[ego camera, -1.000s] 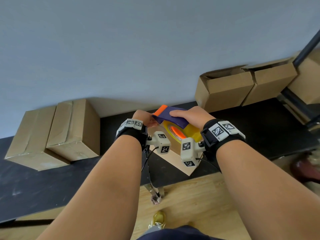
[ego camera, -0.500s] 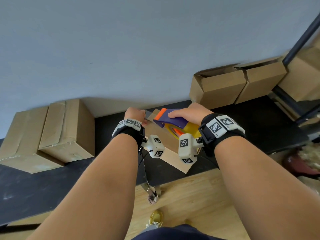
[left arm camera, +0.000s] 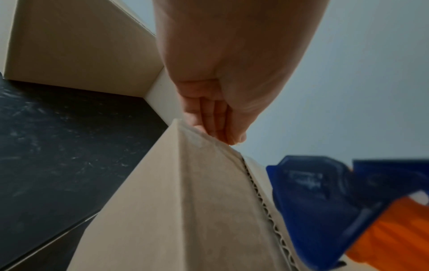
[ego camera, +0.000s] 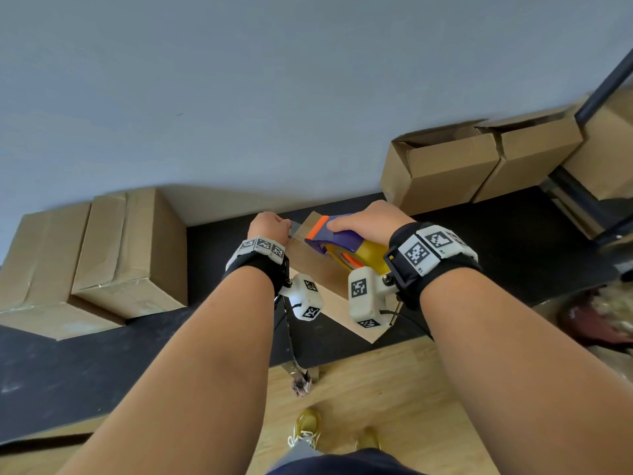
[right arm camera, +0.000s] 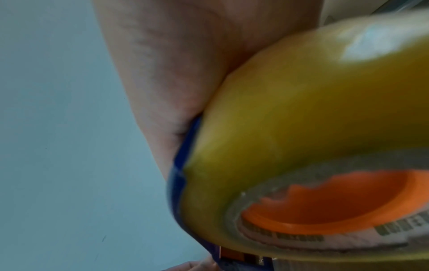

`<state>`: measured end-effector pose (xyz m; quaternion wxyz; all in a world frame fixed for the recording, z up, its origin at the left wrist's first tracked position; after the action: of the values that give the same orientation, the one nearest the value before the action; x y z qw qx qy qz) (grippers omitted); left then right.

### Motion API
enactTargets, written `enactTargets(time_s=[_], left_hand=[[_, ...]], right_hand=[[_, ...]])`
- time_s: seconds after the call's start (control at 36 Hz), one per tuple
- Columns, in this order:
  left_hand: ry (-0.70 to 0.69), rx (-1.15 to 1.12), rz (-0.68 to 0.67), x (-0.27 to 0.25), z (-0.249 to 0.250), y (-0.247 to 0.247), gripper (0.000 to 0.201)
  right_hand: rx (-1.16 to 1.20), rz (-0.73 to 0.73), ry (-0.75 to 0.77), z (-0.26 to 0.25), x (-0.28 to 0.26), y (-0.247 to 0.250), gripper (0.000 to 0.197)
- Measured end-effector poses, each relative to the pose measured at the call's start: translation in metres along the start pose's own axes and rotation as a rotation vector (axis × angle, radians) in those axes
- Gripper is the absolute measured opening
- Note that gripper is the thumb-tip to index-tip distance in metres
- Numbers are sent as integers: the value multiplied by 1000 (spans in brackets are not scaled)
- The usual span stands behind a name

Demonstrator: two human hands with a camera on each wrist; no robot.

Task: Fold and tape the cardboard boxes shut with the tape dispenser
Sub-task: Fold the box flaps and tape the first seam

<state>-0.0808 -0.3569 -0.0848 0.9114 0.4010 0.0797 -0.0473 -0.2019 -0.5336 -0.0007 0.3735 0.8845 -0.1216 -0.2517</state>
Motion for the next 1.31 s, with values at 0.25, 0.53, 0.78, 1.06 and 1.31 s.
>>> enactTargets(time_s=[0.25,0.53,0.78,1.06,1.31], left_hand=[[43,83,-100,3,-9,-18,23],[113,65,-154,-12,-24,-21,35],[-252,119,134,-31,13,-4,29],[-474,654,-40,-56,-4,-22,65],[-321,773,-89,-65,-6,-22,68]], right_hand=[[16,-27,-29,2,5,-2,36],[0,-43,-57,2,9,-9,36],[4,-50,-69,2,9,-9,36],[-6,-72,-73,0,3,-6,47],[30,-104,-32,5,-10,5,40]])
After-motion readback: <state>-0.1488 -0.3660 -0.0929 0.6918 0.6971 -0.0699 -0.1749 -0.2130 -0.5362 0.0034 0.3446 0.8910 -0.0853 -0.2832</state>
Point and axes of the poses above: each hand's wrist, its own x-axis towards the middle knuckle, its own y-axis out of the back of the hand, z = x × y, the point moved 7 cm from there along x, towards the middle knuckle, and after that the axes turned 8 degrees about z, right-handed, at the moved point
